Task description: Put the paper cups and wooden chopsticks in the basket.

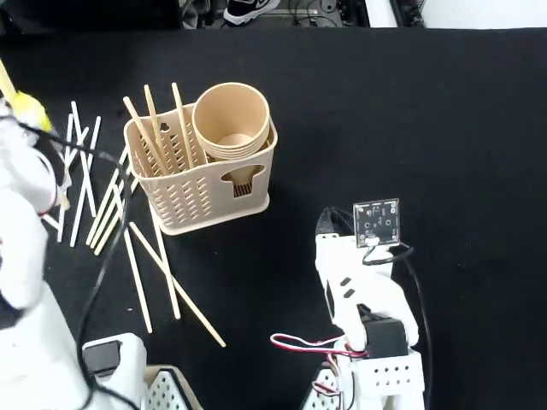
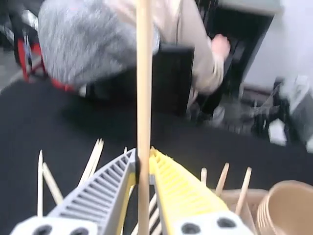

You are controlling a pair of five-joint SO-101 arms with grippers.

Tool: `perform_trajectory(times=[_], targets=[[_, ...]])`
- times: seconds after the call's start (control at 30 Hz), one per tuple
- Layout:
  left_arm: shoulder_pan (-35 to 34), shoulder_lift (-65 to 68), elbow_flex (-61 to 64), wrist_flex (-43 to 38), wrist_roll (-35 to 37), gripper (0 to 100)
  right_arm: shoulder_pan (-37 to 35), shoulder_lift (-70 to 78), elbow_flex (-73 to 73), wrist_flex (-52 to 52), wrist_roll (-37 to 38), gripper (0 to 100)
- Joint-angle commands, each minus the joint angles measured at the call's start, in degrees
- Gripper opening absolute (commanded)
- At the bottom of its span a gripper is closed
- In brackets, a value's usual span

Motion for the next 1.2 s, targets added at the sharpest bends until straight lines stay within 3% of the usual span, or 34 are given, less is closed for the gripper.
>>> perform_trajectory(times=[0.0,0.27,0.43,0.57,0.8,1.17], targets=[[1.1,-13.19,20.35,-19.08,0.53,3,-0.53,-4.0,-0.22,0.18,0.62,1.9],[11.03,-28.22,47.43,-49.23,0.53,3,-0.53,-4.0,-0.22,0.18,0.62,1.9],[16.75,-27.6,57.71,-65.05,0.53,3,-0.53,-4.0,-0.22,0.18,0.62,1.9],[20.09,-23.56,59.91,-65.85,0.88,3,-0.53,-4.0,-0.22,0.18,0.62,1.9],[14.11,-11.96,57.1,-66.29,14.86,3,-0.53,-4.0,-0.22,0.18,0.62,1.9],[14.99,-5.01,56.31,-64.7,15.3,3,-0.53,-4.0,-0.22,0.18,0.62,1.9]])
